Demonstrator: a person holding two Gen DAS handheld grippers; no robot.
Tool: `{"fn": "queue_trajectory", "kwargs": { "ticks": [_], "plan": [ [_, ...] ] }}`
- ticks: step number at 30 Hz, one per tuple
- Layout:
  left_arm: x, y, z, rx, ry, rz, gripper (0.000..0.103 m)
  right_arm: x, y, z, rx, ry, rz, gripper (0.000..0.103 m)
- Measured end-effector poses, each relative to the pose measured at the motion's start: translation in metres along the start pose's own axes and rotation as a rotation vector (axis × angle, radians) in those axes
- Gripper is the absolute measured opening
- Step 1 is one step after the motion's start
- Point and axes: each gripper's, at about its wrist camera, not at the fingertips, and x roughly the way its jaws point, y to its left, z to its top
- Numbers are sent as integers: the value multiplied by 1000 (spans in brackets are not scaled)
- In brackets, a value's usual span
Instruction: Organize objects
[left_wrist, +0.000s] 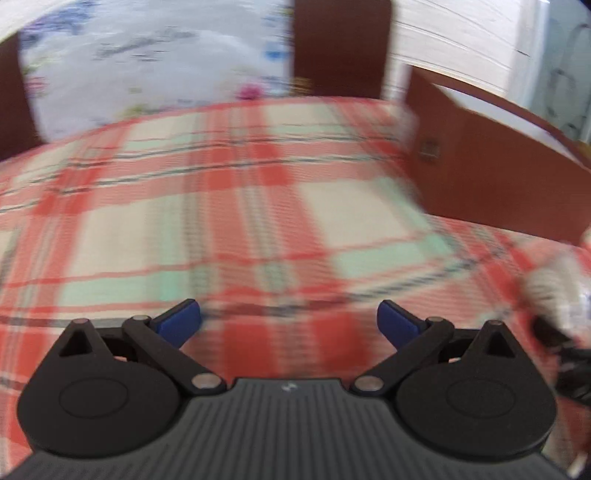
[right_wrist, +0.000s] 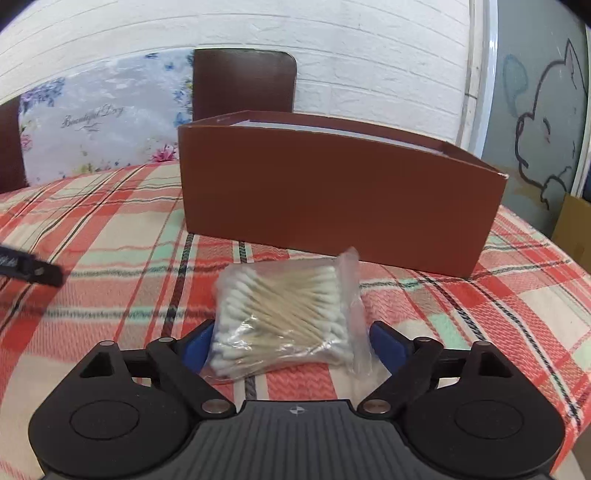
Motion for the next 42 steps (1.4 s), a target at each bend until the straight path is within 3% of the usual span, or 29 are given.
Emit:
{"fn": "queue_trajectory", "kwargs": {
  "ticks": [1,5,8,10,14,15,16,18,20,23,28,32,34,36,38,42],
  "plan": [
    [1,-11,2,-3,25,-51,103,-4,-5,-3,3,-2,-5,93],
    [3,-51,12,-48,139,-272,100,-13,-16,-9,15,-15,17,94],
    [6,-84,12,-44,193,-363,100,-13,-18,-9,-5,-21,32,94],
    [13,-99,12,-43,234,-392,100,-10,-17,-7,-32,-28,44,94],
    [22,-123,15,11,229,-354,98,1,-19,-1,-61,-24,86,97],
    [25,-127,15,21,225,-343,93,5,-20,1,-55,-19,106,96],
    [29,-130,19,37,216,-343,89,9,-20,3,-49,-14,131,88],
    [31,-137,26,56,211,-395,55,11,-18,7,-52,-28,137,69],
    [30,-142,33,48,231,-401,53,7,-21,9,-28,-54,128,64],
    [8,-148,45,86,179,-447,50,-14,-32,15,22,-162,103,62],
    [-34,-180,89,218,-30,-505,51,-24,-56,57,37,-364,-5,63],
    [-12,-212,134,284,-116,-447,62,24,-82,103,49,-363,-91,67],
    [9,-221,148,290,-166,-337,73,64,-92,120,34,-286,-121,81],
    [31,-225,153,294,-193,-210,78,86,-98,122,19,-266,-138,78],
    [42,-220,153,281,-172,-162,77,82,-105,121,71,-262,-127,78],
    [45,-212,140,290,-157,-146,78,55,-103,105,123,-323,-120,84]
  ]
}}
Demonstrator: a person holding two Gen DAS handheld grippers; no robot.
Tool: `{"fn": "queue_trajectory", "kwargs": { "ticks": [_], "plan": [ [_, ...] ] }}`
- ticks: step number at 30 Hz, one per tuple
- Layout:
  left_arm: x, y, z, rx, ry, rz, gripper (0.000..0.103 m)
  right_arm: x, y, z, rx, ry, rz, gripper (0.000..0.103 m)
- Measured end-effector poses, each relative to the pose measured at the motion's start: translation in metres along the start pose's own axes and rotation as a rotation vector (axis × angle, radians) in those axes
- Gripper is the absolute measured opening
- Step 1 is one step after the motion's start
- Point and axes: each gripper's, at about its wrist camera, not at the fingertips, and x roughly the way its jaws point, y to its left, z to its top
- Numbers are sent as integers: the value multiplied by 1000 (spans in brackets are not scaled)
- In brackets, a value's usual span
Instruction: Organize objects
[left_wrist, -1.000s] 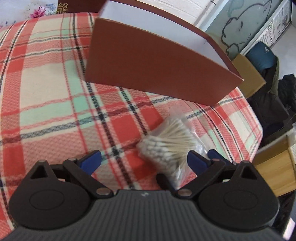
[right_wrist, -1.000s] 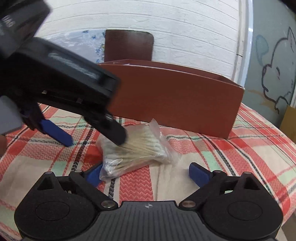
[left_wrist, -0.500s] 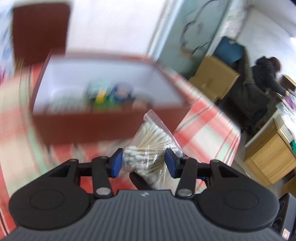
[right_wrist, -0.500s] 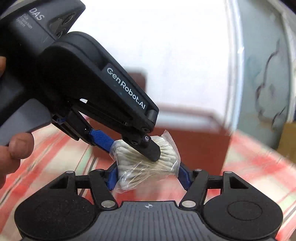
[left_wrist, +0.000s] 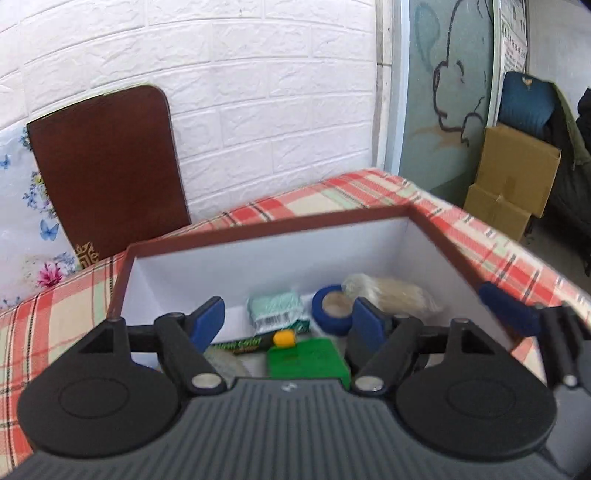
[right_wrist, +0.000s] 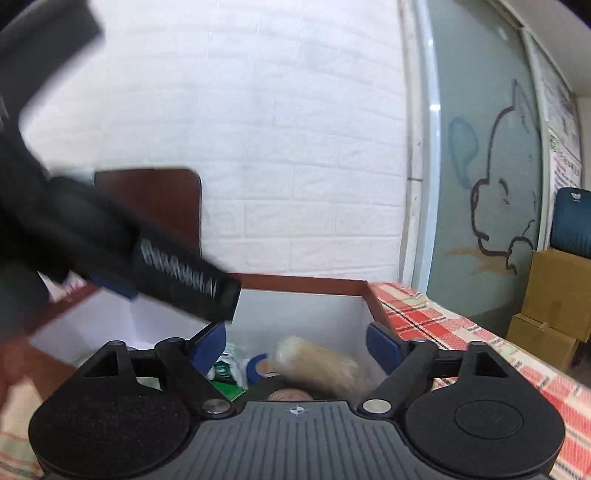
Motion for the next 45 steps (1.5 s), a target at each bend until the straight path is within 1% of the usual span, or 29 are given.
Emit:
{"fn": "queue_trajectory", "kwargs": {
  "ticks": [2,4,6,8,10,11,12,13,16,19,24,27,31,35,36,37,39,43,45],
  "plan": [
    [-6,5,-6,-10,14,-4,78,-13,6,-6,14,-4,-6,84],
    [-13,8,-12,-21,31,6,79,-30,12,-6,13,-29,-25,84],
    [-22,12,-17,-26,30,8,82,-41,13,-8,22,-33,-26,84],
    [-32,12,-24,-20,26,27,83,-49,14,-10,49,-35,-17,84],
    [-45,16,-31,-23,15,39,83,-61,17,-17,82,-17,-12,84],
    [-52,18,-35,-28,-2,46,84,-62,17,-23,100,0,-7,84],
    [-58,20,-38,-25,-6,54,87,-64,18,-27,116,23,-2,85],
    [-63,21,-41,-25,-6,58,87,-56,16,-31,127,52,4,84],
    [-75,27,-54,-18,-9,76,87,-56,22,-43,139,131,17,84],
    [-81,36,-69,-14,10,109,87,-53,31,-49,148,207,48,84],
    [-85,60,-98,-30,68,172,87,-52,49,-61,161,325,65,86],
    [-87,73,-114,-35,100,189,87,-58,57,-64,179,359,80,86],
    [-91,84,-129,-39,129,182,87,-69,67,-61,168,372,94,87],
    [-99,91,-139,-53,133,173,89,-86,68,-50,193,360,96,90],
    [-102,92,-141,-54,131,169,90,-91,68,-47,204,354,97,91],
    [-106,92,-143,-53,127,166,91,-96,67,-44,216,347,97,94],
    [-114,92,-145,-47,114,163,96,-106,65,-39,237,329,90,98],
    [-130,90,-147,-24,79,156,100,-124,65,-32,262,301,87,102],
    [-137,88,-148,-17,66,143,103,-130,67,-28,262,292,81,102]
  ]
}}
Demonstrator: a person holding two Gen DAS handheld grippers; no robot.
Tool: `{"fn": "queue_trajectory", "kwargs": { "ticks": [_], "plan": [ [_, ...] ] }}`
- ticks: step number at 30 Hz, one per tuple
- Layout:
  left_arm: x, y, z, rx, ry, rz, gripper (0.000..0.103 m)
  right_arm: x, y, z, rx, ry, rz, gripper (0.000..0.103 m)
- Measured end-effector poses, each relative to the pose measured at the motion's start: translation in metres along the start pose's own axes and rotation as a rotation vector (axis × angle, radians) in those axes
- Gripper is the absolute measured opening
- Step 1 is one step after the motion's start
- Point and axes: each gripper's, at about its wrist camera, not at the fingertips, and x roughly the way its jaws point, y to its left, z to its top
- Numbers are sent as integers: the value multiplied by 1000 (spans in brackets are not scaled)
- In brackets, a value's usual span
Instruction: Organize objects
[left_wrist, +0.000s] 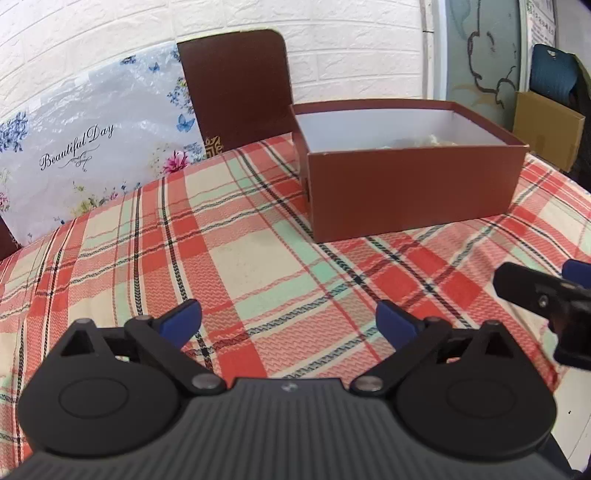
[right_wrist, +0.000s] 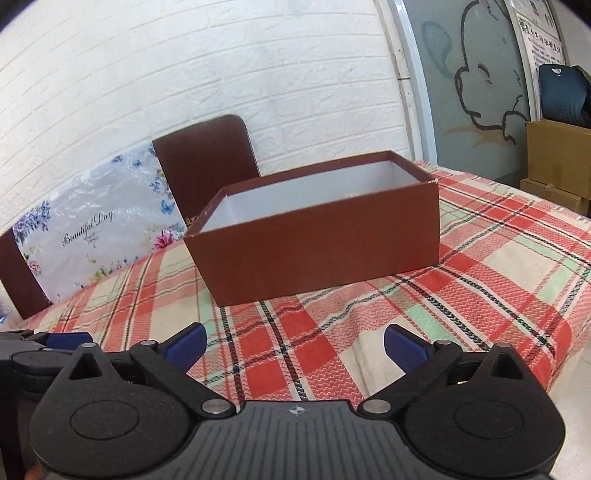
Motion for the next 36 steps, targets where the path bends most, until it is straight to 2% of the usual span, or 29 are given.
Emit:
{"fn": "queue_trajectory", "kwargs": {
  "ticks": [19,36],
  "plan": [
    [-32,-30,0,88,-10,-15,103,-7,-14,1,51,-27,-28,102],
    [-41,-48,-1,150,-39,105,103,-9,-22,1,82,-34,-23,102]
  ]
}}
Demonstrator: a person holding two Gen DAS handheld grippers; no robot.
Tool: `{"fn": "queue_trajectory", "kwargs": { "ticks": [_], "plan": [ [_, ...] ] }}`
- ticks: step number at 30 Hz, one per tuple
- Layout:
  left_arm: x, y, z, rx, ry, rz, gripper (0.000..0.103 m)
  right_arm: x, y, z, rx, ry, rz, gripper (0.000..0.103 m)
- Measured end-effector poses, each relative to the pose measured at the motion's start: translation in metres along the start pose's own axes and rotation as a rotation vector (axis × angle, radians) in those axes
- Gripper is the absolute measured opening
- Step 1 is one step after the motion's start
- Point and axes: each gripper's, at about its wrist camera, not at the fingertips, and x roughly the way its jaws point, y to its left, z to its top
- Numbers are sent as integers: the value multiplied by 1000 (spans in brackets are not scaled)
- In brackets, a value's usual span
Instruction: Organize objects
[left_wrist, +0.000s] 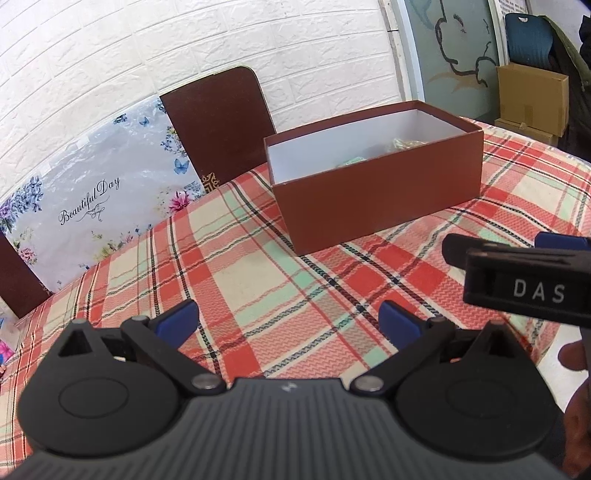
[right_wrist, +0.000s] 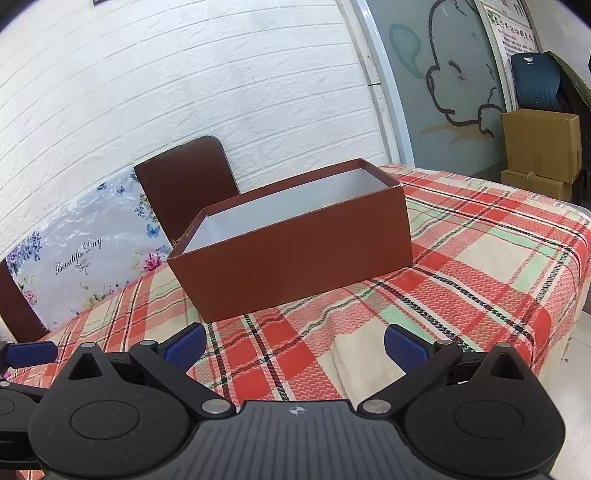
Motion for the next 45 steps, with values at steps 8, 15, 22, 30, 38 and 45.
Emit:
{"fn": "queue_trajectory", "kwargs": {
  "ticks": [8,15,22,30,38,45],
  "plan": [
    [4,-5,1,49,47,89,103,1,-5,1,7,2,5,102],
    [4,-6,-1,43,70,75,103,1,-8,2,11,4,9,102],
    [9,-6,-6,30,119,56,103,3,-11,1,14,11,6,102],
    [13,-7,-13,27,162,43,103,8,-14,-2,16,26,7,102],
    [15,-9,-16,34,187,27,103,12,-18,-4,27,38,3,102],
    [18,-10,-18,35,203,21,103,15,-20,-6,34,50,2,102]
  ]
}}
